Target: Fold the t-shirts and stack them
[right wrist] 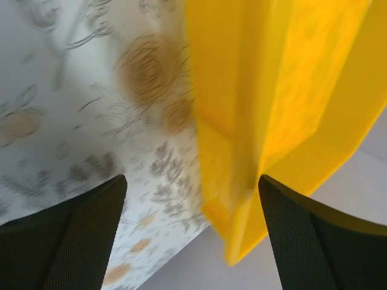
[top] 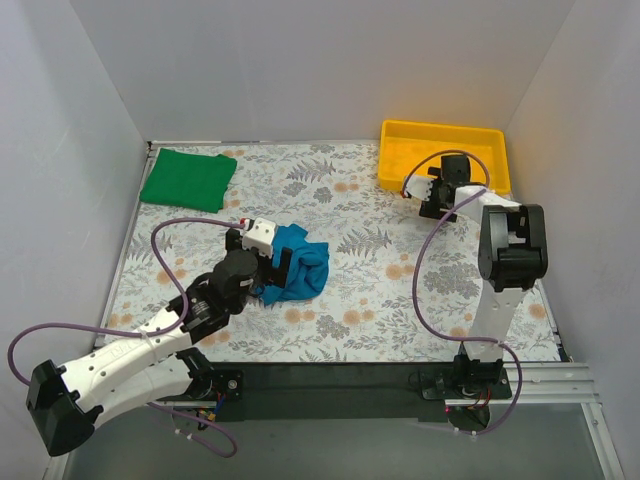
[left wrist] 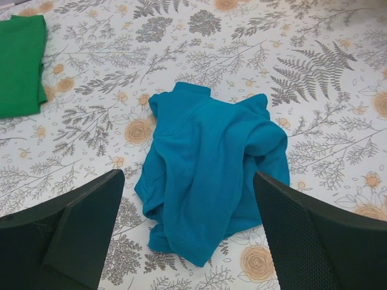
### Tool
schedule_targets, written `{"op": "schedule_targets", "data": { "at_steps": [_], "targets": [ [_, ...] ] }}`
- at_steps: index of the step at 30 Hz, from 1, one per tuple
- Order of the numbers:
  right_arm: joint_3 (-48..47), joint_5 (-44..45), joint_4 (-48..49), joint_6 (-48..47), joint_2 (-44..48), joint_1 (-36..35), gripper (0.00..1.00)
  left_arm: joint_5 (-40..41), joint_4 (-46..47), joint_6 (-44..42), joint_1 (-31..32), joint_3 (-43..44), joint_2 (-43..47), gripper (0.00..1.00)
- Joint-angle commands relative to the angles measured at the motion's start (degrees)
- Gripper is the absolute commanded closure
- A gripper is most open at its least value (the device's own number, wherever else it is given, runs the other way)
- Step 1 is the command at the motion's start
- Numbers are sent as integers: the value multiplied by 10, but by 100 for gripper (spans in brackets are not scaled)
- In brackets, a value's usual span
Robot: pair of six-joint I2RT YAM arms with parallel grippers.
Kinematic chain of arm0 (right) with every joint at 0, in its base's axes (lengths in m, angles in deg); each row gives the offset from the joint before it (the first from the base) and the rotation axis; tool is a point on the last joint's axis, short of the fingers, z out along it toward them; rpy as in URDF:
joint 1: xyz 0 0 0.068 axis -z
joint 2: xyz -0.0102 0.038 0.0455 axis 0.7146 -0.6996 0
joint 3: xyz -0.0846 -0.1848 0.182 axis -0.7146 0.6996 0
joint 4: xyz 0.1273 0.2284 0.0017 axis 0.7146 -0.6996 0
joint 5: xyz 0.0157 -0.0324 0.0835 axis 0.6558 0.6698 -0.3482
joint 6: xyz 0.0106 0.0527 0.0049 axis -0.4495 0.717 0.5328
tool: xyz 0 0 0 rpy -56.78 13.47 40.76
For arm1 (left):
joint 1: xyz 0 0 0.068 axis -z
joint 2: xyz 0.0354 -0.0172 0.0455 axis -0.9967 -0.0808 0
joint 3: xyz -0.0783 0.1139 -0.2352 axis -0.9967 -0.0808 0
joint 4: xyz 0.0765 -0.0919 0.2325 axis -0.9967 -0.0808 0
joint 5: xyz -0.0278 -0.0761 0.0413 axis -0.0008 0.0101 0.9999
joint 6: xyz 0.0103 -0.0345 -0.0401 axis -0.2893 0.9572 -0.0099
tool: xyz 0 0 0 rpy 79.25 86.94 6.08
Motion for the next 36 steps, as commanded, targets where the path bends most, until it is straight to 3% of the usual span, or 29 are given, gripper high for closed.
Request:
{"op": "schedule_targets", "data": {
  "at_steps": [1, 7, 13, 14, 15, 18, 20, 22, 26, 30, 36],
  "targets": [
    [58, -45, 29, 11, 93, -13, 2, -35, 12, 10, -2, -2, 17, 12],
    [168, -131, 19, 121, 251, -52, 2, -79, 12, 31, -2, 1, 14, 4],
    [235, -263, 8, 389, 410, -55, 2, -139, 2, 76, -12, 13, -13, 3],
    [248, -268, 13, 490, 428, -55, 2, -159, 1, 82, -16, 16, -19, 3],
    [242, -328, -35, 506, 431, -53, 2, -172, 0, 87, -26, 19, -31, 3],
    [255, -521, -112, 477, 447, -48, 7, -226, -2, 112, -56, 28, -50, 4],
    [289, -586, -113, 450, 492, -47, 8, -262, -5, 132, -92, 37, -77, 7],
    [335, -575, -108, 431, 527, -35, 6, -312, -8, 143, -113, 44, -96, 11],
    [422, -608, -86, 427, 594, 19, 5, -324, -26, 149, -128, 77, -171, 21],
    [444, -659, -87, 425, 618, 85, 4, -266, -78, 137, -130, 128, -228, 26],
    [440, -670, -89, 424, 611, 94, 5, -222, -109, 112, -130, 161, -252, 31]
  ]
}}
